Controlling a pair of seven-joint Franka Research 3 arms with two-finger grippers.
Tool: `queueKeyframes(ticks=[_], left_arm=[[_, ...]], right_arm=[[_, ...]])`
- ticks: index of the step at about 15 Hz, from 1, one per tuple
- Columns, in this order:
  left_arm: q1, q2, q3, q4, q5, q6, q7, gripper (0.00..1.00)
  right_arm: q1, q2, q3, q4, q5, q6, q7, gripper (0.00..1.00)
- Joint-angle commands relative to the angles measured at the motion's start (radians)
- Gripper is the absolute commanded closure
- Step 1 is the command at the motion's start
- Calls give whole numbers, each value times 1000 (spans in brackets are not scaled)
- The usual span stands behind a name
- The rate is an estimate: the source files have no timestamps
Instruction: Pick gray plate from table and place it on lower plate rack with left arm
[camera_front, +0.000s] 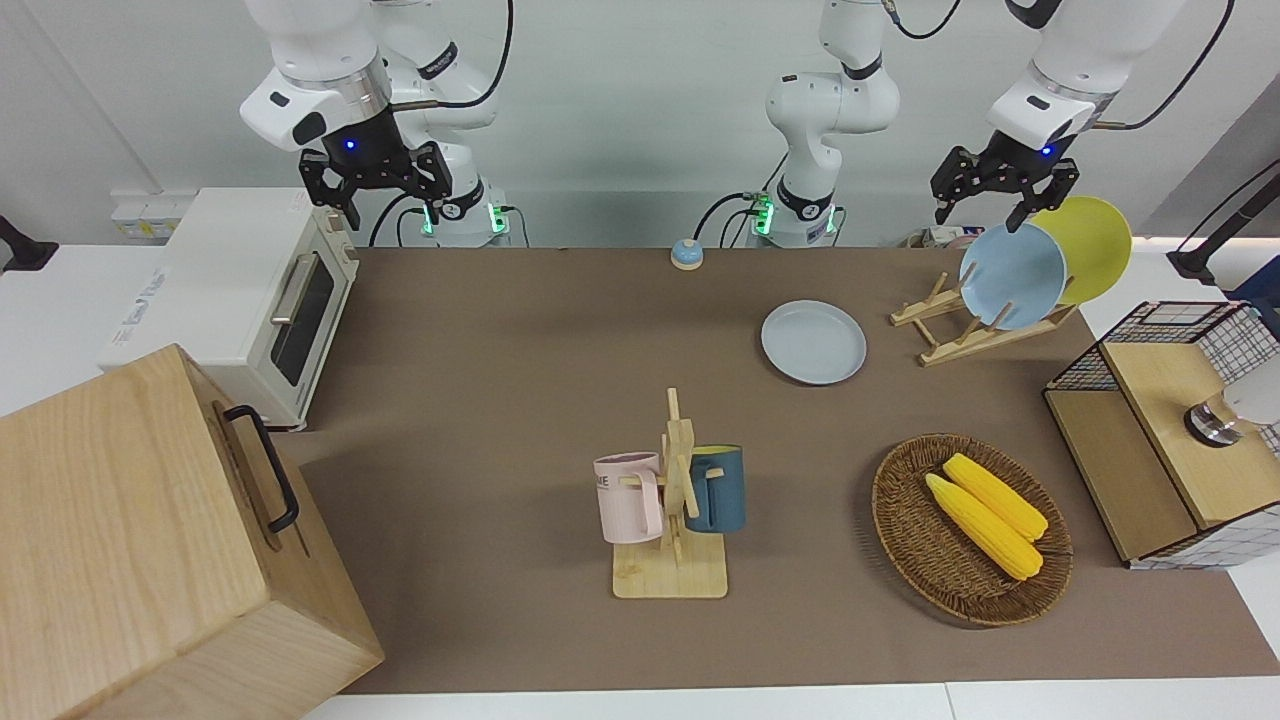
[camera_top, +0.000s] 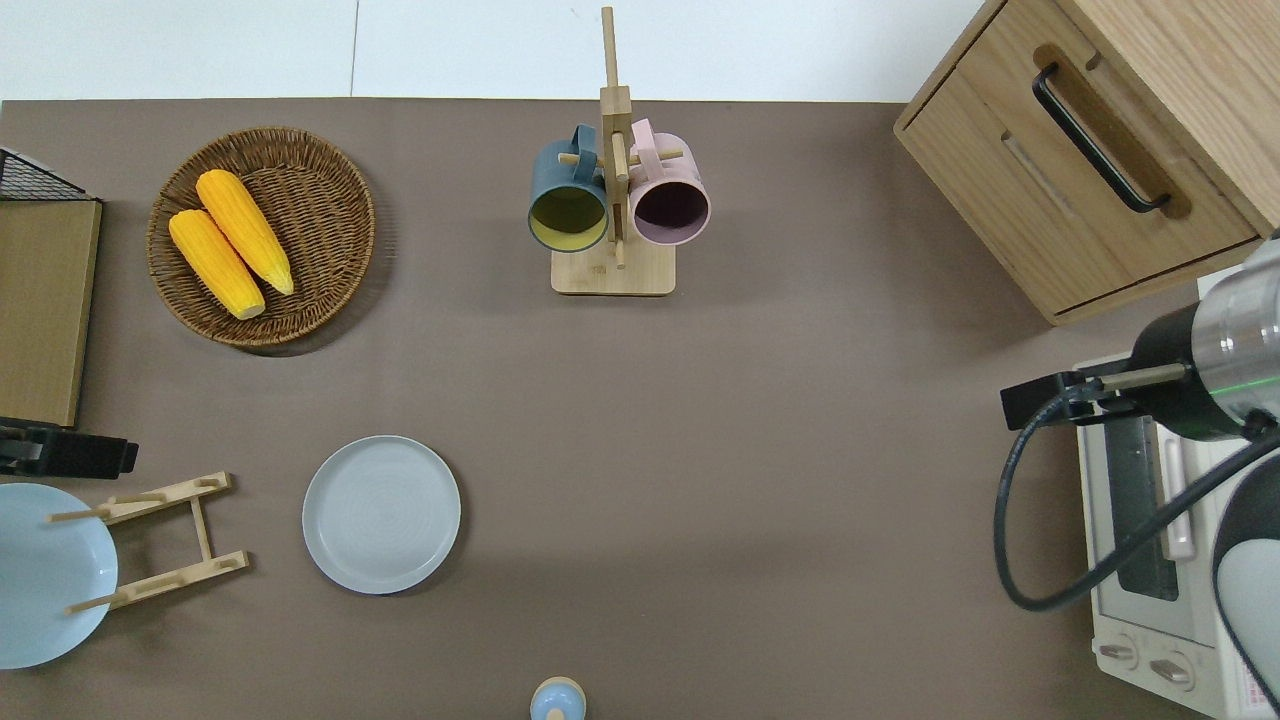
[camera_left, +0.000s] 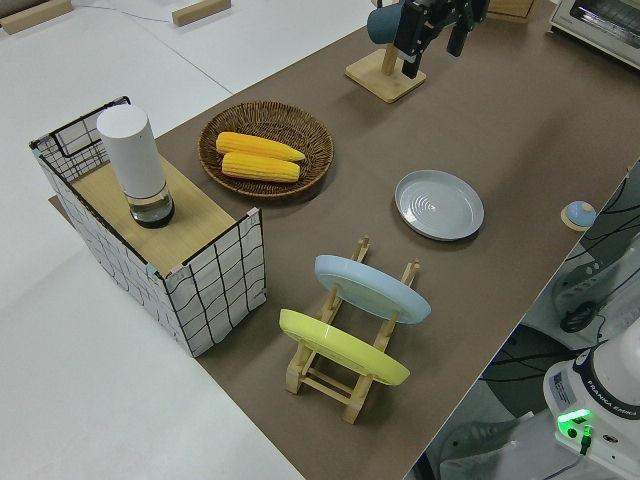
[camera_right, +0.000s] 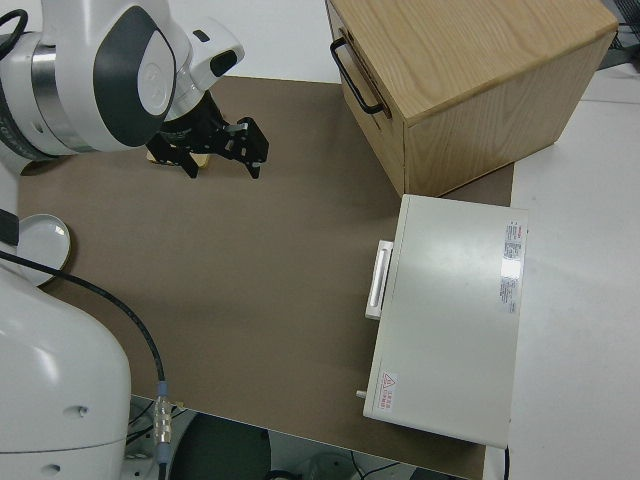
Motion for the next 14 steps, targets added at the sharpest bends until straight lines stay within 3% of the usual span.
queueKeyframes(ticks=[1, 7, 14], left_arm=[[-7, -4, 16, -5, -16, -3, -12, 5], [-9, -2, 16, -11, -16, -2, -11, 5], [-10, -10, 12, -91, -16, 37, -25, 5]], right_arm=[[-10, -2, 6, 6, 10, -13, -1, 13], [-10, -2, 6, 6, 10, -13, -1, 13], [-10, -2, 6, 6, 10, -13, 0, 11]])
